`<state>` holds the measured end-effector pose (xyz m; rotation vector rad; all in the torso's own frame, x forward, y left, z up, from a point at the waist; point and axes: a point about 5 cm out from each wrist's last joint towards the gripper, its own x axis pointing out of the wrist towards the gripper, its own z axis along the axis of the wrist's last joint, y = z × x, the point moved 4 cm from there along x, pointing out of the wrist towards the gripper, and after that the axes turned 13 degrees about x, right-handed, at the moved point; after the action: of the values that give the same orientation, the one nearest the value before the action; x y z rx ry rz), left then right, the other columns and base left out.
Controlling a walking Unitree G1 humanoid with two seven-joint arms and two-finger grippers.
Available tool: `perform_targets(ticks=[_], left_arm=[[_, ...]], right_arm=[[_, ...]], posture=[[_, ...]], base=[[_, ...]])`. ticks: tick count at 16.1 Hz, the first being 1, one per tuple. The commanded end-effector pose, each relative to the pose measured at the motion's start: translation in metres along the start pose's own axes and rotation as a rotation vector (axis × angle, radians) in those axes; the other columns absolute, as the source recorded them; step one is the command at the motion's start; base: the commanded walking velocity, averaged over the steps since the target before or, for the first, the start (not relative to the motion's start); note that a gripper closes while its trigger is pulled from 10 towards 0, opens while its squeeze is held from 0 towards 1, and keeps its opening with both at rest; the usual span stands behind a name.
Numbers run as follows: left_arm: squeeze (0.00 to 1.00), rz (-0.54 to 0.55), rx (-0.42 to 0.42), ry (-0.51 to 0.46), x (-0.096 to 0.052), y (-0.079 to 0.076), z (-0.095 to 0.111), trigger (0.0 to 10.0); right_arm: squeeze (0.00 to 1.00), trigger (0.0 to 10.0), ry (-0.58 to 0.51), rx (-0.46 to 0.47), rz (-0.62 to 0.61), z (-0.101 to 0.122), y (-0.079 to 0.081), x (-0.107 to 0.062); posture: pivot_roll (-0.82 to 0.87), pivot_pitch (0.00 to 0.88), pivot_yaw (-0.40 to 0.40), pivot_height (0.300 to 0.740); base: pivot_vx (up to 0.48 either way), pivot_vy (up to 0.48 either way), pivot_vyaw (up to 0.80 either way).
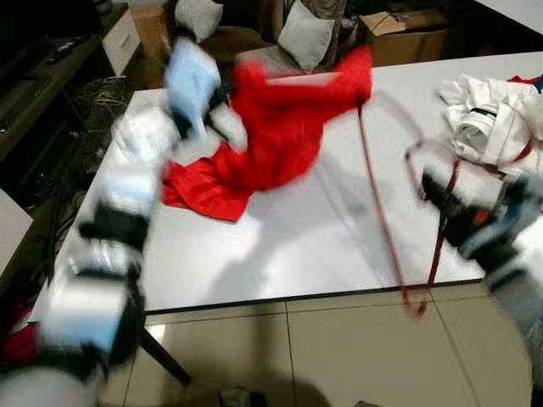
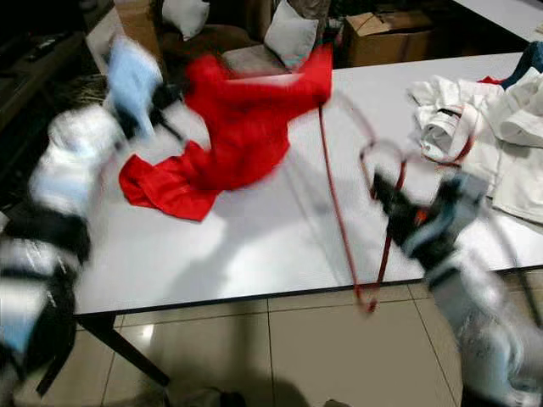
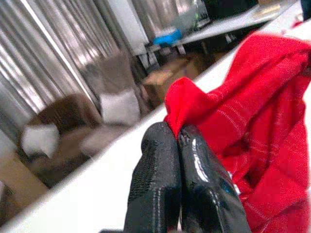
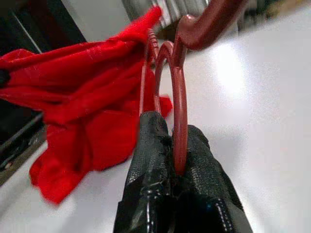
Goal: Hang hanger
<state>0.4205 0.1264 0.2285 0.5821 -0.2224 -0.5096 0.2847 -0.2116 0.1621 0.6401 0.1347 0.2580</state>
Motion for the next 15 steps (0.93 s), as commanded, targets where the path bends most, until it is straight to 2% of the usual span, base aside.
perform_targets(ticks=[1,4,6,7,8,9,11,15], left_arm=[[0.0,0.031,-0.015,0.004,-0.001,0.0,0.0,0.0],[0.0,0.064,-0.069,0.007,0.002,-0.004,0.002,0.0],[0.0,0.112,-0.089,0.001,0.007,0.006,0.009,0.0],[0.0,0.137,-0.088,-0.021,0.01,0.012,0.018,0.0],[0.0,0.149,-0.089,-0.051,0.012,0.016,0.027,0.0],[0.0,0.144,-0.087,-0.095,0.013,0.016,0.036,0.0],[0.0,0.103,-0.07,-0.179,0.009,0.004,0.049,0.0],[0.0,0.112,-0.031,-0.186,0.004,-0.003,0.046,0.0]], right_arm=[[0.0,10.0,0.027,0.0,0.001,-0.008,0.001,0.0],[0.0,10.0,0.031,0.007,0.017,-0.012,0.002,-0.001],[0.0,10.0,0.036,0.01,0.144,-0.009,0.021,-0.004],[0.0,10.0,0.075,0.014,0.214,-0.014,0.033,-0.006],[0.0,10.0,0.118,0.017,0.228,-0.022,0.036,-0.007],[0.0,10.0,0.138,0.029,0.2,-0.029,0.033,-0.005],[0.0,10.0,0.185,0.127,0.14,-0.045,0.026,0.004],[0.0,10.0,0.258,0.211,0.134,-0.065,0.024,0.004]], posture=[[-0.21,0.0,0.113,0.74],[-0.21,0.0,0.115,0.74],[-0.22,0.0,0.113,0.74],[-0.22,0.0,0.118,0.74],[-0.23,0.0,0.125,0.74],[-0.24,0.0,0.134,0.74],[-0.24,0.0,0.139,0.74],[-0.22,0.0,0.112,0.74]], base=[[0.0,0.0,0.0],[0.0,0.0,0.0],[0.0,0.0,0.0],[0.0,0.0,0.0],[0.0,0.0,0.0],[0.0,0.0,0.0],[0.0,0.0,0.0],[0.0,0.0,0.0]])
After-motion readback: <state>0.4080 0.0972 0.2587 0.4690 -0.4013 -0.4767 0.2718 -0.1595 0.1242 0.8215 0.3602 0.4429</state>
